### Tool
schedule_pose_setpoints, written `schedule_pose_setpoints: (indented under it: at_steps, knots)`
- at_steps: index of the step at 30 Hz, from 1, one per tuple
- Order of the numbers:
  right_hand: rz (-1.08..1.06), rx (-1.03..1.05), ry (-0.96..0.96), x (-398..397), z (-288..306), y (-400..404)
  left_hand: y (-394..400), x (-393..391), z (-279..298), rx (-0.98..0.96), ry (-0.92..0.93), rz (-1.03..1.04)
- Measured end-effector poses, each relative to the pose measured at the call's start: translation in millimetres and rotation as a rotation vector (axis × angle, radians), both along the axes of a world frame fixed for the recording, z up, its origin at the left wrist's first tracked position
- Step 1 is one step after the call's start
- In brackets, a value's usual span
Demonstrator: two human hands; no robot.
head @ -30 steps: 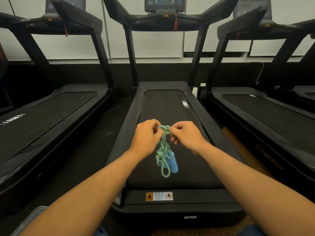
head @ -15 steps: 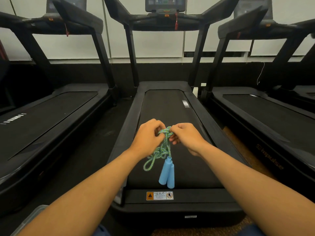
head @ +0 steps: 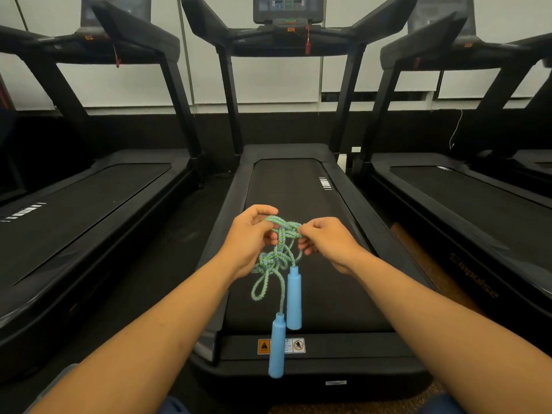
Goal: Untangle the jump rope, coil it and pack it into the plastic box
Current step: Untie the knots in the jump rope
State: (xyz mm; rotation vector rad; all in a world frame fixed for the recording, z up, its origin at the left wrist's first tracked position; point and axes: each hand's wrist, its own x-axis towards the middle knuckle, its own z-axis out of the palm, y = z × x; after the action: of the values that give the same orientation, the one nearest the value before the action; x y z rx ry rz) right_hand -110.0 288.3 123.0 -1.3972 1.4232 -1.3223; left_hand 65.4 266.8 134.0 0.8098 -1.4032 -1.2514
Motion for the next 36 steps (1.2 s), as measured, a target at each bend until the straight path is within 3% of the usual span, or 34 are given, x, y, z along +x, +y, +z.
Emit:
schedule_pose_setpoints:
  at_steps: [2,4,7,14,19,23,28,36]
  knots:
    - [0.016,-0.013,0.012,-1.4,-1.8,1.8,-4.8,6.1,-5.5,-0.181,-0.332,0.011]
    - [0.045,-0.024,0.036,-2.7,-3.5,3.5,-6.6,8.8,-9.9,-0.291,-0.514,0.029]
    - [0.062,-0.032,0.084,-5.7,-3.1,2.7,-6.4,10.5,-8.7,-0.284,-0.440,0.060]
    - [0.045,-0.002,0.091,-8.5,2.3,0.4,-5.6,16.0,-7.8,-0.191,-0.266,-0.092]
    - [0.007,-0.050,0.097,-4.9,0.9,-4.3,-9.0,19.2,-13.1,-0.340,-0.507,-0.081]
    - [0.082,-0.115,0.065,-6.8,2.3,2.6,-4.9,16.4,-14.6,-0.276,-0.446,-0.062]
    - [0.203,-0.121,-0.009,-4.9,6.5,7.3,-4.0,7.0,-19.9,-0.426,-0.555,0.112]
    - [0.222,-0.070,-0.177,-7.5,4.7,6.7,-6.3,8.8,-19.8,-0.275,-0.367,-0.049]
